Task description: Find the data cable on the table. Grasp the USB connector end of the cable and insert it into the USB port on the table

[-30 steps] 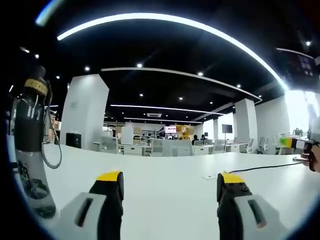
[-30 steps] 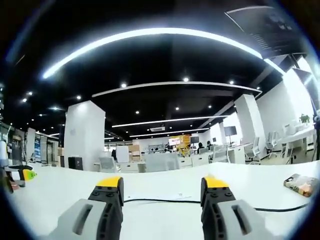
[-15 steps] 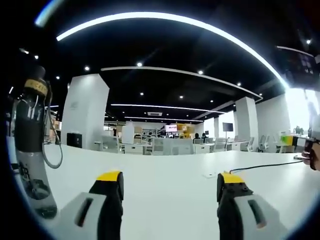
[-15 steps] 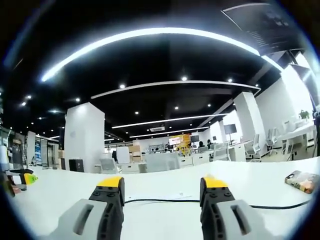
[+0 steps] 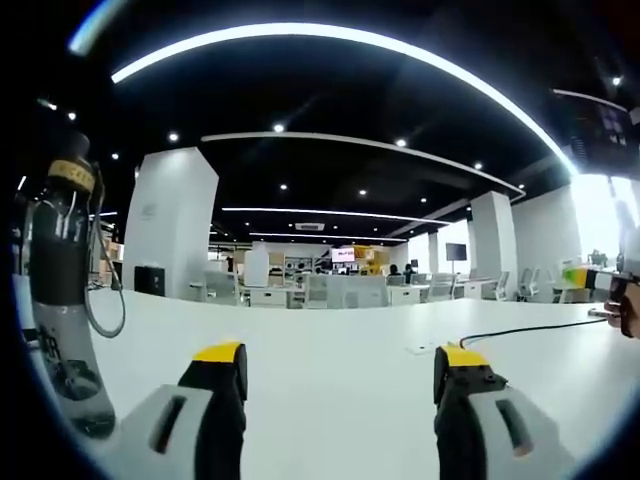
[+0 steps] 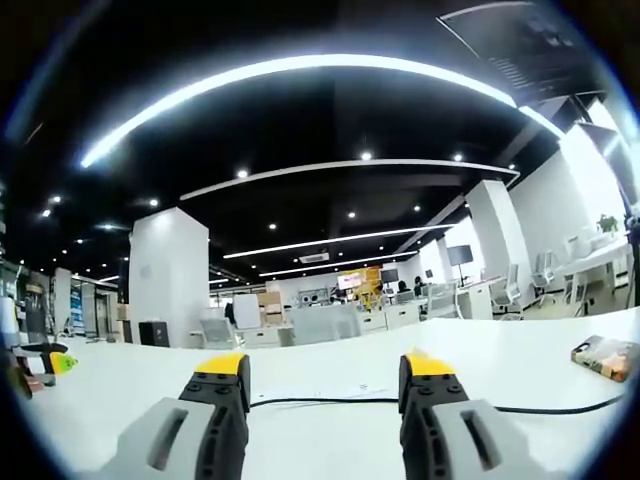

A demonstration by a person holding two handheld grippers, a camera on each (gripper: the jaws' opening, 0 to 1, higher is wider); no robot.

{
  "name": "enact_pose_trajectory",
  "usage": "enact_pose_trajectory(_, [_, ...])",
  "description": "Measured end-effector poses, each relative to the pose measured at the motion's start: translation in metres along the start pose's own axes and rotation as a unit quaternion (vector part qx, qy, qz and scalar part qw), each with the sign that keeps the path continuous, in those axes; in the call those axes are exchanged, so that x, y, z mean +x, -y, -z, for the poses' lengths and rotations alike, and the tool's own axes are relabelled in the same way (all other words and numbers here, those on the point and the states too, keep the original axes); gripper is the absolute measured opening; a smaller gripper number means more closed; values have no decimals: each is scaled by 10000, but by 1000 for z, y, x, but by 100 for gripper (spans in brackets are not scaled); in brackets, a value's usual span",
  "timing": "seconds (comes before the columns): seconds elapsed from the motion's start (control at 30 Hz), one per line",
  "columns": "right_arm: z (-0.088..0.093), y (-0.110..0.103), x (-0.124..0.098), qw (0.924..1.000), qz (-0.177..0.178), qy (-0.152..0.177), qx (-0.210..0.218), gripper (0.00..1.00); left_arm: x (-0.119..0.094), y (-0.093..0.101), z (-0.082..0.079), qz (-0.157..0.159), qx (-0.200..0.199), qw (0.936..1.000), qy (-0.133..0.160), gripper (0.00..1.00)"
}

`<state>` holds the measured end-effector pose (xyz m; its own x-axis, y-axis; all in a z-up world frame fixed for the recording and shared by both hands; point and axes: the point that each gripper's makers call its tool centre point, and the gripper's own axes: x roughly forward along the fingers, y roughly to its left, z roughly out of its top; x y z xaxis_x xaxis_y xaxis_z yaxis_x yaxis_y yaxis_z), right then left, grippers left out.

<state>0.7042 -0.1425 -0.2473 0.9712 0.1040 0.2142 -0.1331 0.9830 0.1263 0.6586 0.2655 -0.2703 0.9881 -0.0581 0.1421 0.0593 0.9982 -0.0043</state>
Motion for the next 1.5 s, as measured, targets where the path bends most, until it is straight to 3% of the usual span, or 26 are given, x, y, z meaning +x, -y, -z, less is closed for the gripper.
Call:
enact_pose_trajectory(0.93, [4,2,0,10000,31,-65,45,60,-1,0,2,21,72,10000,-64,75])
enact_pose_trajectory(1.5, [19,-17,16,9982,-296,-472,-201,61,0,7,9,89,163,9995,-275,74])
